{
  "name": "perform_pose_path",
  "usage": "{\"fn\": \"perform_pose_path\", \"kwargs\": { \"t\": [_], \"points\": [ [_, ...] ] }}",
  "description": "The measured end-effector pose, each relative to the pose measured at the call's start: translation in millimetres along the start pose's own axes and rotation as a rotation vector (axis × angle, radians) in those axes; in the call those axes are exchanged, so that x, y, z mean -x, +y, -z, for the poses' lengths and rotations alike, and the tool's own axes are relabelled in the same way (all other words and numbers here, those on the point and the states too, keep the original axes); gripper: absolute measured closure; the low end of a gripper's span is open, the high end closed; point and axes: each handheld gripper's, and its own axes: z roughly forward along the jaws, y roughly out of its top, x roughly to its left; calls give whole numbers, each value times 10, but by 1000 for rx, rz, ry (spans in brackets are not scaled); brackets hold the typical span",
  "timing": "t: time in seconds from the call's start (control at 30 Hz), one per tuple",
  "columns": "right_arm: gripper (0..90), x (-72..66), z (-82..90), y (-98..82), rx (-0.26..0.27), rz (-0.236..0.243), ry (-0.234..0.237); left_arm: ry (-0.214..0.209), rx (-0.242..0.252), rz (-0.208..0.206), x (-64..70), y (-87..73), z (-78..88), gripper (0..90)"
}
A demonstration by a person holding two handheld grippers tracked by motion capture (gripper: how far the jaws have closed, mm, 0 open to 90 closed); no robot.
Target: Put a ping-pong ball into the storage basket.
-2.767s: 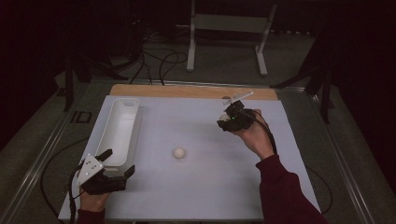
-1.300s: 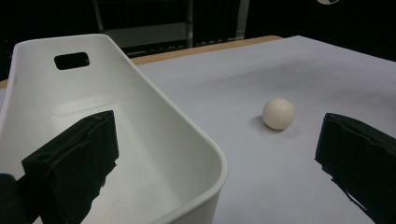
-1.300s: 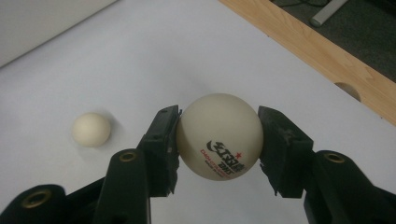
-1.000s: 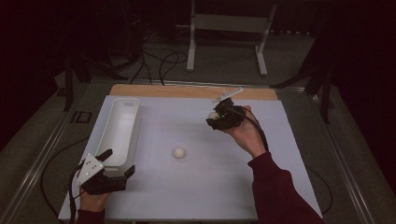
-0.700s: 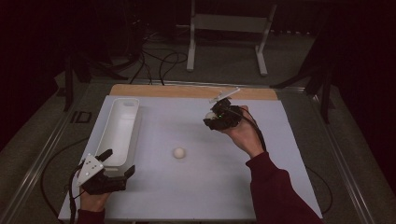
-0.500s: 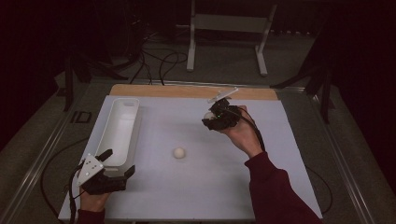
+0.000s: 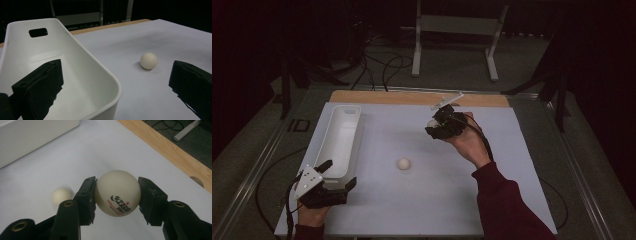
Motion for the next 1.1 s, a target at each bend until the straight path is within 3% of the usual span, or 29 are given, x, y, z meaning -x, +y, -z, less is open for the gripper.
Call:
{"fn": "perform_pose_path", "kwargs": {
  "t": [1.1],
  "points": [
    [505,-123,-62,158,12,20,38,-1,-1,-1,1,-1,-1,0]
  ]
}}
